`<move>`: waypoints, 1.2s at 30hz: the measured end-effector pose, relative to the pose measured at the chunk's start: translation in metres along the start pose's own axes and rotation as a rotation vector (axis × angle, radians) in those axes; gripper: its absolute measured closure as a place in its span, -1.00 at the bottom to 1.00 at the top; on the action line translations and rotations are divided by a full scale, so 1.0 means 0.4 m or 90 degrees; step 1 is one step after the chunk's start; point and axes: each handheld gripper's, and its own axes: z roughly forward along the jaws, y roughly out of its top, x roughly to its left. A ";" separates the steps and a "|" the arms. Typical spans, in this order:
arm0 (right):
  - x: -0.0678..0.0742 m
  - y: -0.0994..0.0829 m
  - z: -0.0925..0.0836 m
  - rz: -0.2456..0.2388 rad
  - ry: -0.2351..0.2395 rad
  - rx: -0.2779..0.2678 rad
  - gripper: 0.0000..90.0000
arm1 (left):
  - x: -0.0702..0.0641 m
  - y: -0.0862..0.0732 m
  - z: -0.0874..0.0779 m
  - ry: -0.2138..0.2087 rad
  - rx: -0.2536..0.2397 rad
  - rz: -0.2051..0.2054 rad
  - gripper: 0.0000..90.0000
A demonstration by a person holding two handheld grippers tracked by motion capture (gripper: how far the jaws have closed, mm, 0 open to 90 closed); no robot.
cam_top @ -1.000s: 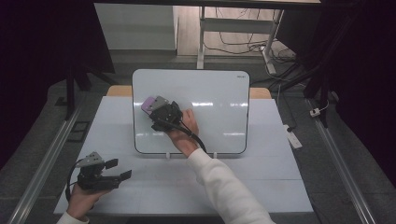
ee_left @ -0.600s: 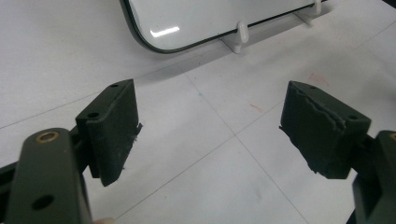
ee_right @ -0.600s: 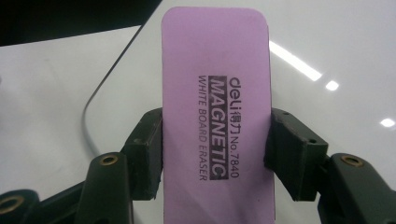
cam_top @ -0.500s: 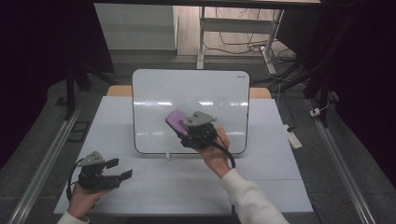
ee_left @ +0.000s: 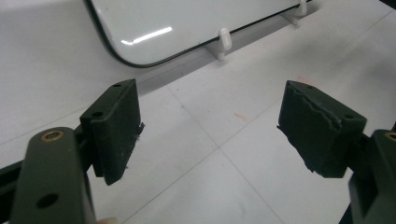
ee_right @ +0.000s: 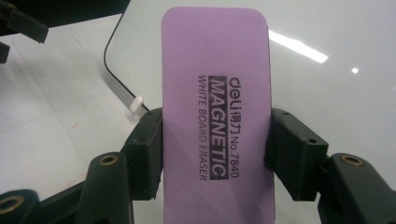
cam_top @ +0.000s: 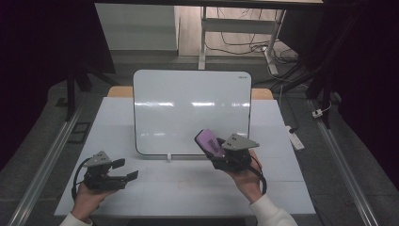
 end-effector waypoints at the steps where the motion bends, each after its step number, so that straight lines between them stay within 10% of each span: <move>1: -0.001 -0.005 -0.004 0.001 0.000 -0.001 -0.11 | -0.003 0.004 0.001 -0.003 0.000 0.002 -0.52; 36: 0.017 -0.067 0.008 -0.079 0.147 0.038 -0.11 | -0.143 0.201 0.125 -0.143 0.044 0.182 -0.60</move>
